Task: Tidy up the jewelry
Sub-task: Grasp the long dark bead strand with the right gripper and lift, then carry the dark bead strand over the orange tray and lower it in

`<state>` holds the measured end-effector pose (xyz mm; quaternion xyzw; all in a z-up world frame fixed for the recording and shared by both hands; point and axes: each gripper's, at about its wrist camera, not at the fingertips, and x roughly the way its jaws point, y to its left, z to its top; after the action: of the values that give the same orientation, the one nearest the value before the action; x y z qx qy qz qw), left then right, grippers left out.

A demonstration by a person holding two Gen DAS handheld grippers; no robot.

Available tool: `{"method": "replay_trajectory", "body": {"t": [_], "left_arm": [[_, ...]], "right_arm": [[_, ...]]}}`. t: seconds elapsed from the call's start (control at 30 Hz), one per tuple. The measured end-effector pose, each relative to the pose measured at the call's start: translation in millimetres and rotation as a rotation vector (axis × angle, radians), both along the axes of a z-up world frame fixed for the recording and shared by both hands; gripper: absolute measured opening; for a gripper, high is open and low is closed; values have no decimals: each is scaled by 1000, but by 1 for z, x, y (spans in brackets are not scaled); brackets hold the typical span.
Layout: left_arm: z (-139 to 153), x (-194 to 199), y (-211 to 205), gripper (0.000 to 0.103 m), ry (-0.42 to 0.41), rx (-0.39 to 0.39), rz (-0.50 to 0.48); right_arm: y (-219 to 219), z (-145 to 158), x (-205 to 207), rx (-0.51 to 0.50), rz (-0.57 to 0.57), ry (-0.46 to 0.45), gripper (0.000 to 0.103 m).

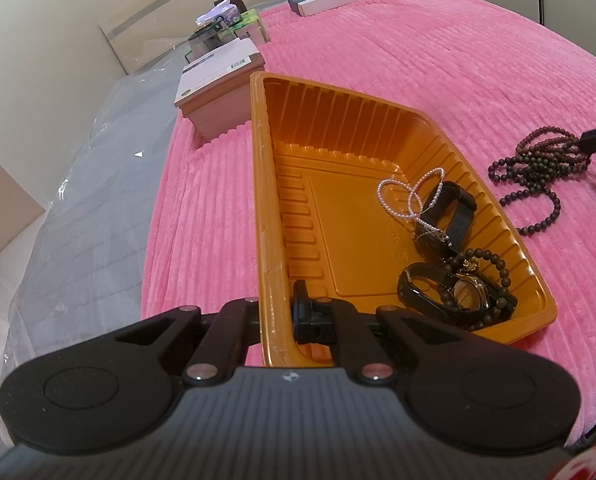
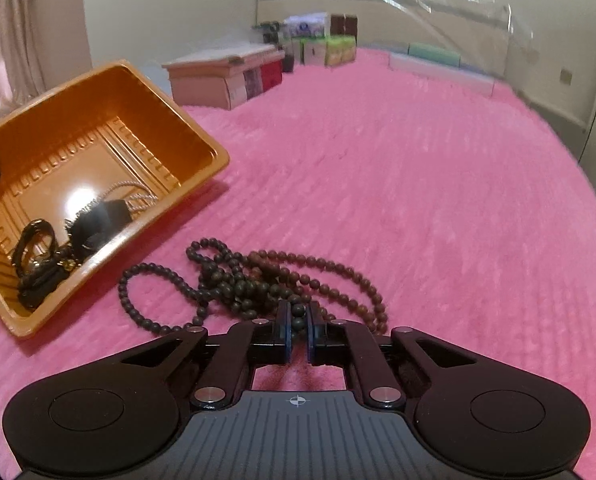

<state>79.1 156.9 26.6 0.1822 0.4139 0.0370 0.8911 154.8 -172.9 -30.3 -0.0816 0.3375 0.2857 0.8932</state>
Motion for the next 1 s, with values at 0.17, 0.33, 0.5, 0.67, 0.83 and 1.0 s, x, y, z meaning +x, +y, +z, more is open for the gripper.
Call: {"method": "replay_trajectory", "body": {"t": [0.17, 0.33, 0.5, 0.67, 0.83, 1.0], "left_arm": [[0, 1, -1, 4, 1, 8, -5], [0, 1, -2, 4, 1, 10, -5], [0, 1, -3, 4, 1, 12, -7], [0, 1, -4, 4, 0, 12, -7], [1, 1, -4, 4, 0, 13, -8], [1, 1, -4, 4, 0, 13, -9]], "right_arm": [[-9, 44, -22, 30, 11, -100, 7], [-17, 97, -36, 57, 30, -219, 7], [-18, 143, -45, 65, 45, -320, 7], [-16, 186, -53, 83, 66, -413, 7], [-13, 219, -58, 96, 99, -485, 7], [-8, 244, -62, 108, 125, -533, 7]]}}
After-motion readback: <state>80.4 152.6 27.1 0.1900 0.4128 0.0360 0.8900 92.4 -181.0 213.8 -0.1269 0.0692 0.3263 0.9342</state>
